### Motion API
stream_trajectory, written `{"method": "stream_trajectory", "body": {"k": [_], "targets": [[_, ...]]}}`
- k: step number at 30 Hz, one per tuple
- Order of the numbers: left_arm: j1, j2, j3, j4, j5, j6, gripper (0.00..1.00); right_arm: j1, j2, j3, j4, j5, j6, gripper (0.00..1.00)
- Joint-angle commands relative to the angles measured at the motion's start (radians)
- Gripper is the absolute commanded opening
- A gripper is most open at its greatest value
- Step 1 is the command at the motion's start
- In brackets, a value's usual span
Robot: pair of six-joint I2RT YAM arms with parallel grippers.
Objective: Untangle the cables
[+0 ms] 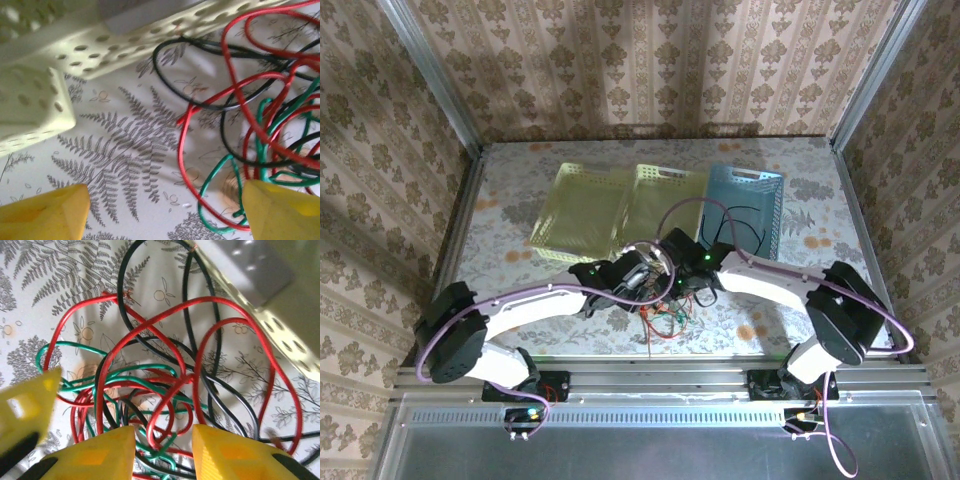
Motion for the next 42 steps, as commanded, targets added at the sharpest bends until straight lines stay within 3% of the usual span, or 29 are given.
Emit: {"method": "stream_trajectory", "body": {"k": [1, 4, 9, 13, 16, 22, 29, 42], "targets": [[-0.057, 0.055, 0.05, 0.103, -0.021, 0.077, 0.83, -0.008, -0.094, 0.008, 0.06, -0.151, -0.048, 0.36], [-0.093, 0.02, 0.019, 0.18, -0.013, 0.1, 0.85, -0.052, -0.113, -0.007, 0.068, -0.163, -0.027, 0.36], [-0.071, -0.167, -0.097, 0.299, 0.016, 0.09, 0.87, -0.091, -0.138, -0.032, 0.064, -0.18, -0.018, 0.36], [0.087, -0.31, -0.167, 0.257, 0.028, -0.077, 0.87, -0.085, -0.194, -0.04, 0.035, -0.213, -0.036, 0.36], [0.2, -0.396, -0.213, 0.196, -0.033, -0.211, 0.88, -0.047, -0.209, -0.043, 0.006, -0.212, -0.068, 0.36], [0.326, -0.515, -0.291, 0.205, -0.026, -0.321, 0.88, 0.021, -0.15, -0.029, -0.038, -0.179, -0.098, 0.35], [0.33, -0.509, -0.3, 0.202, 0.003, -0.326, 0.89, 0.02, -0.044, -0.007, -0.004, -0.081, -0.084, 0.35], [0.318, -0.459, -0.269, 0.231, 0.05, -0.27, 0.9, -0.002, 0.042, 0.017, -0.016, -0.036, -0.124, 0.34]]}}
